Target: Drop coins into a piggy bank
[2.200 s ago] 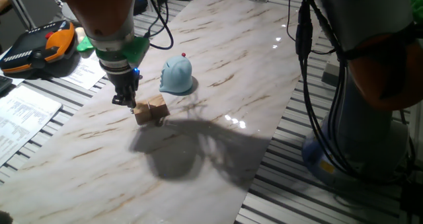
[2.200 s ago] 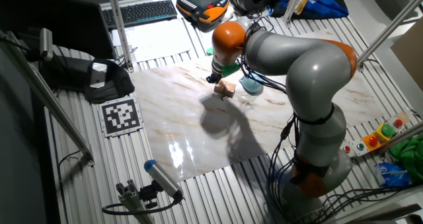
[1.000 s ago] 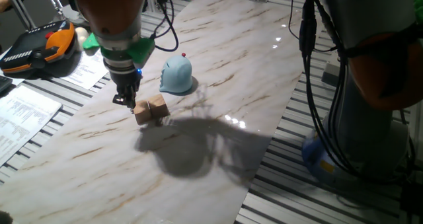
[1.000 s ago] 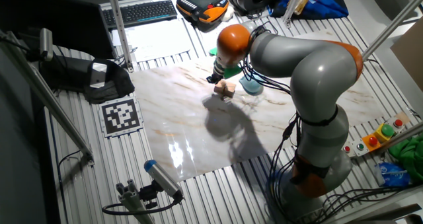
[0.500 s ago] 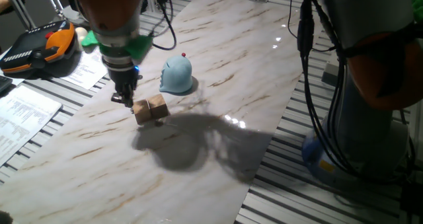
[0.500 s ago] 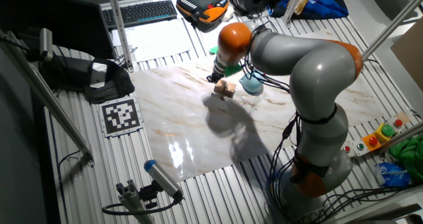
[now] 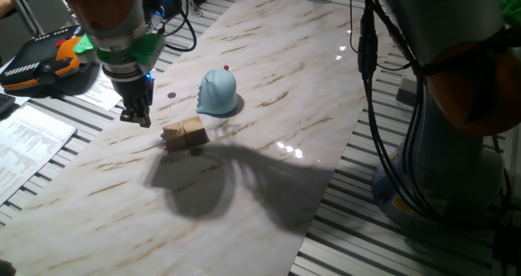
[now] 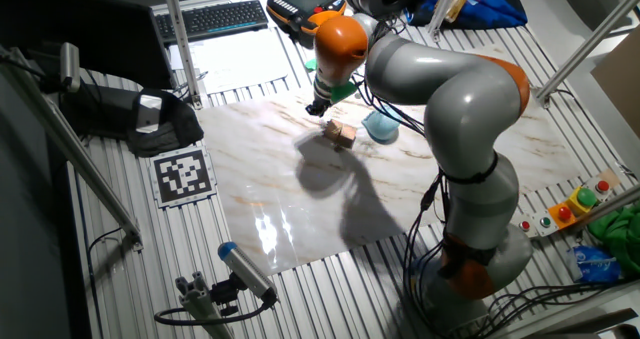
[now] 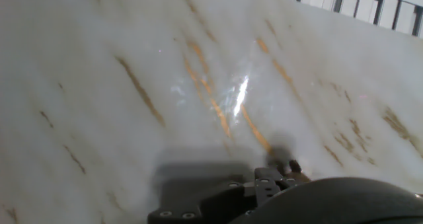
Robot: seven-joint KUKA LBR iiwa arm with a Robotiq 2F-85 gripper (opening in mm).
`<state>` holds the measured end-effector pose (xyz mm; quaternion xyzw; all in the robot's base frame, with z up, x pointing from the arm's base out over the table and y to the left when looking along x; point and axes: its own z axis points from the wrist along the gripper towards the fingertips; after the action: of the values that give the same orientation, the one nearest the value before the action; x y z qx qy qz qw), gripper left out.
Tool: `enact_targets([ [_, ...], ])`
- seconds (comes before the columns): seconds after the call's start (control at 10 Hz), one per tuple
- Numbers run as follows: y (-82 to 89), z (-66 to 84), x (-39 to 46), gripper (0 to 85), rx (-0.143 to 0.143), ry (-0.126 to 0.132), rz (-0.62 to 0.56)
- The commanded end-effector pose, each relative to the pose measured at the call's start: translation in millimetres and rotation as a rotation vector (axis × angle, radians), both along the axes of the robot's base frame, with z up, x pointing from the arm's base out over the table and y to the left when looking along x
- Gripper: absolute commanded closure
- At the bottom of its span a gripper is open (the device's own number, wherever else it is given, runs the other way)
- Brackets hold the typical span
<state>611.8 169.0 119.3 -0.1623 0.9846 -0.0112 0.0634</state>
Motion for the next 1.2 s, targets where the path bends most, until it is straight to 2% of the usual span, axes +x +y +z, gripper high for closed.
enact_targets([
  [0.0,0.5,-4.6,1.9,85.0,-0.001,-0.014,0.01],
  [0.1,1.0,-8.0,4.5,85.0,0.0,-0.025,0.02],
  [0.4,0.8,-24.4,14.6,85.0,-0.042,-0.044,0.079],
  [0.6,-1.6,-31.7,19.4,85.0,-0.054,-0.049,0.103],
  [1.1,-4.5,-44.6,25.5,85.0,-0.034,-0.056,0.121],
])
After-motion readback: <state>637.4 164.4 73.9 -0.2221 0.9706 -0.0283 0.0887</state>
